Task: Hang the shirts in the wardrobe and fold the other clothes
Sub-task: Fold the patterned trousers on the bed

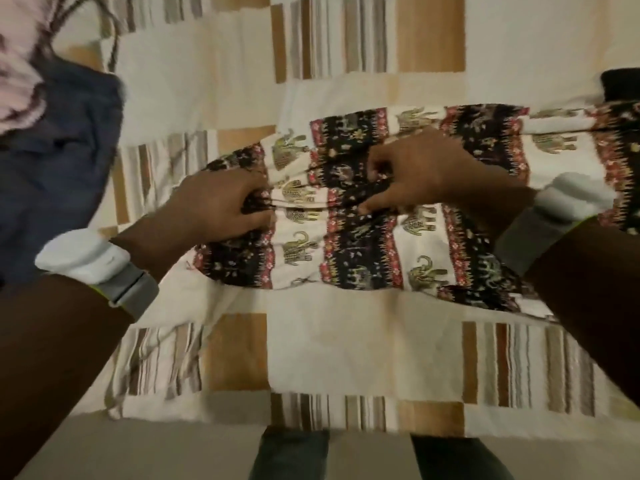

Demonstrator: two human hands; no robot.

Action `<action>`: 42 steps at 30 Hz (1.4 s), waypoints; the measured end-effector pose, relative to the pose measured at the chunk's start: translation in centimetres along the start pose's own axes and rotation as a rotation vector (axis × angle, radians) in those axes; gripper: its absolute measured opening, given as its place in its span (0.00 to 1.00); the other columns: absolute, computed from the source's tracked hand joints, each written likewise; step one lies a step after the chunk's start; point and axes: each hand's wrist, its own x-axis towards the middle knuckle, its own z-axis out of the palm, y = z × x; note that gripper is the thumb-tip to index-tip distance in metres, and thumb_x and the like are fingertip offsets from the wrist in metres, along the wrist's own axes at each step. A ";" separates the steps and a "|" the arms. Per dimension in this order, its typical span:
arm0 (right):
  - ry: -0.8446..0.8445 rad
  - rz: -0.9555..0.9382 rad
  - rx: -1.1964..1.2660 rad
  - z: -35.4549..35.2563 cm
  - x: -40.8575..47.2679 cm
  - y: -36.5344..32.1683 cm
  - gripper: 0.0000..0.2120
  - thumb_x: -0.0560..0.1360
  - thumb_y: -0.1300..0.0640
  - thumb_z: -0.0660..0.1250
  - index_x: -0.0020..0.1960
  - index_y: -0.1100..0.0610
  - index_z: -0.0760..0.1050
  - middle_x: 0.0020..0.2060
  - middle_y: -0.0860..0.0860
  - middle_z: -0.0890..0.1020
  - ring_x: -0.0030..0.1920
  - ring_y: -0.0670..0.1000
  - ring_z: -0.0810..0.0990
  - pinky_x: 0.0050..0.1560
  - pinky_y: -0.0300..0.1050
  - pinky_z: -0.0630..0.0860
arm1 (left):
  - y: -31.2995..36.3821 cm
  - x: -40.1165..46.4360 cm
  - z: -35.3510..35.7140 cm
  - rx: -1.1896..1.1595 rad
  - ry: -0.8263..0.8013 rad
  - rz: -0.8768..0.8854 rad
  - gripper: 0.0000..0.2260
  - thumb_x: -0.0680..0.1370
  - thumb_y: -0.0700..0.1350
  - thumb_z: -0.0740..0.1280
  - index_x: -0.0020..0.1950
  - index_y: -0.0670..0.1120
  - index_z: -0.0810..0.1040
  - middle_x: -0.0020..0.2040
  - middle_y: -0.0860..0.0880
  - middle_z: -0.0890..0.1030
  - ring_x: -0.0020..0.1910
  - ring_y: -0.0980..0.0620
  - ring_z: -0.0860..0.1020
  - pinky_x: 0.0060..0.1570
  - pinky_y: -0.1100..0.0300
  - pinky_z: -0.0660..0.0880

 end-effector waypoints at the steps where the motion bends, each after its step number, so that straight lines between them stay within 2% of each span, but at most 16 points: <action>1: -0.067 0.013 -0.035 -0.3 0.5 -0.4 0.26 0.69 0.27 0.70 0.51 0.48 0.76 0.35 0.43 0.77 0.37 0.44 0.75 0.47 0.43 0.69 | -1.5 -0.7 0.0 -0.011 0.025 -0.023 0.22 0.78 0.65 0.66 0.66 0.53 0.78 0.57 0.47 0.84 0.54 0.42 0.82 0.49 0.51 0.76; 4: -0.149 0.078 0.154 -1.4 0.6 0.1 0.18 0.72 0.38 0.74 0.48 0.52 0.81 0.37 0.48 0.82 0.39 0.47 0.79 0.41 0.41 0.70 | -3.5 -1.4 0.1 -0.257 0.098 -0.140 0.14 0.80 0.59 0.69 0.59 0.51 0.82 0.50 0.47 0.84 0.49 0.44 0.81 0.50 0.52 0.73; 6: -0.012 0.132 0.461 -2.0 1.2 0.2 0.11 0.75 0.46 0.75 0.46 0.54 0.80 0.41 0.48 0.82 0.42 0.46 0.80 0.43 0.40 0.72 | -5.0 -1.8 0.0 -0.482 0.192 -0.246 0.09 0.81 0.55 0.70 0.54 0.52 0.80 0.48 0.49 0.83 0.48 0.46 0.80 0.48 0.50 0.75; 8: 0.184 0.180 0.558 -2.5 1.8 0.6 0.10 0.76 0.51 0.76 0.45 0.55 0.77 0.39 0.45 0.79 0.39 0.42 0.76 0.38 0.32 0.69 | -6.1 -1.7 0.6 -0.511 0.239 -0.303 0.08 0.81 0.56 0.70 0.49 0.52 0.77 0.42 0.50 0.79 0.45 0.44 0.79 0.43 0.52 0.73; 10: 0.323 0.290 0.489 -1.8 2.8 1.3 0.11 0.76 0.51 0.76 0.47 0.53 0.75 0.39 0.47 0.77 0.40 0.45 0.76 0.38 0.35 0.69 | -6.7 -1.4 1.1 -0.458 0.262 -0.353 0.10 0.80 0.58 0.70 0.51 0.53 0.77 0.44 0.49 0.81 0.45 0.43 0.80 0.43 0.51 0.74; 13: 0.497 0.487 0.460 -0.1 3.8 1.3 0.09 0.76 0.48 0.71 0.53 0.50 0.77 0.50 0.50 0.82 0.52 0.53 0.81 0.52 0.49 0.77 | -7.8 -1.2 1.9 -0.474 0.397 -0.489 0.14 0.77 0.60 0.72 0.56 0.52 0.80 0.56 0.49 0.84 0.55 0.44 0.81 0.50 0.50 0.75; 15: 0.602 0.612 0.284 0.2 4.0 0.5 0.14 0.77 0.48 0.65 0.61 0.49 0.76 0.59 0.53 0.81 0.60 0.57 0.79 0.62 0.57 0.75 | -8.1 -1.2 2.0 -0.513 0.471 -0.552 0.17 0.76 0.61 0.73 0.57 0.52 0.80 0.59 0.51 0.84 0.60 0.48 0.81 0.52 0.53 0.74; 18: 0.773 0.671 0.077 0.1 3.4 -2.4 0.20 0.77 0.56 0.59 0.68 0.50 0.72 0.66 0.55 0.74 0.67 0.59 0.73 0.64 0.54 0.66 | -7.9 -1.6 2.2 -0.599 0.537 -0.598 0.23 0.74 0.64 0.73 0.61 0.50 0.76 0.60 0.48 0.80 0.57 0.49 0.79 0.50 0.56 0.73; 20: 0.854 0.521 0.150 1.0 2.9 -6.2 0.19 0.77 0.56 0.59 0.68 0.52 0.73 0.65 0.54 0.75 0.66 0.55 0.72 0.62 0.49 0.64 | -7.1 -2.8 2.5 -0.660 0.553 -0.690 0.27 0.74 0.63 0.74 0.65 0.48 0.72 0.62 0.45 0.76 0.55 0.50 0.76 0.48 0.59 0.70; 24: 0.647 0.187 0.265 6.4 2.4 -14.8 0.14 0.79 0.53 0.64 0.64 0.53 0.75 0.60 0.53 0.77 0.61 0.51 0.73 0.62 0.53 0.72 | -4.0 -5.8 4.5 -0.807 0.431 -0.894 0.32 0.75 0.64 0.73 0.68 0.46 0.68 0.60 0.45 0.79 0.54 0.46 0.79 0.47 0.57 0.69; 28: 0.351 0.164 0.184 12.0 1.6 -20.5 0.26 0.76 0.39 0.64 0.70 0.49 0.73 0.72 0.54 0.72 0.74 0.56 0.66 0.74 0.59 0.65 | -2.2 -6.5 5.3 -0.896 0.329 -0.993 0.30 0.75 0.68 0.70 0.65 0.46 0.73 0.54 0.50 0.81 0.51 0.47 0.80 0.51 0.53 0.76; 30: 0.363 0.178 0.177 13.0 1.2 -21.7 0.27 0.76 0.38 0.64 0.70 0.49 0.73 0.74 0.54 0.70 0.77 0.58 0.63 0.75 0.60 0.62 | -2.5 -6.6 5.9 -1.012 0.384 -0.905 0.26 0.75 0.66 0.70 0.63 0.47 0.79 0.54 0.52 0.84 0.51 0.48 0.83 0.55 0.50 0.80; 33: 0.449 0.182 0.354 12.1 0.8 -22.9 0.25 0.76 0.41 0.66 0.69 0.51 0.73 0.69 0.52 0.73 0.73 0.55 0.68 0.72 0.58 0.67 | -3.5 -7.6 6.1 -1.200 0.532 -0.810 0.20 0.77 0.60 0.72 0.60 0.46 0.81 0.52 0.51 0.86 0.49 0.52 0.85 0.53 0.51 0.83; 36: 0.536 0.098 0.381 10.8 0.4 -24.0 0.23 0.77 0.42 0.67 0.68 0.53 0.75 0.68 0.53 0.75 0.70 0.54 0.71 0.70 0.56 0.68 | -6.0 -9.7 6.6 -1.180 0.639 -0.794 0.18 0.80 0.55 0.72 0.63 0.45 0.79 0.55 0.50 0.85 0.51 0.54 0.84 0.51 0.57 0.81; 38: 0.589 0.047 0.326 10.5 0.4 -24.2 0.23 0.78 0.44 0.67 0.68 0.54 0.76 0.69 0.55 0.75 0.72 0.56 0.71 0.72 0.55 0.65 | -7.7 -11.3 7.3 -1.117 0.632 -0.813 0.19 0.79 0.57 0.71 0.63 0.46 0.77 0.56 0.49 0.84 0.52 0.51 0.83 0.52 0.53 0.80; 42: 0.426 0.153 0.185 12.2 1.6 -22.6 0.28 0.83 0.39 0.57 0.78 0.52 0.67 0.80 0.57 0.62 0.82 0.57 0.56 0.79 0.62 0.56 | -8.2 -13.2 7.8 -0.701 0.591 -0.832 0.22 0.80 0.52 0.71 0.70 0.47 0.69 0.65 0.47 0.77 0.62 0.45 0.78 0.59 0.50 0.76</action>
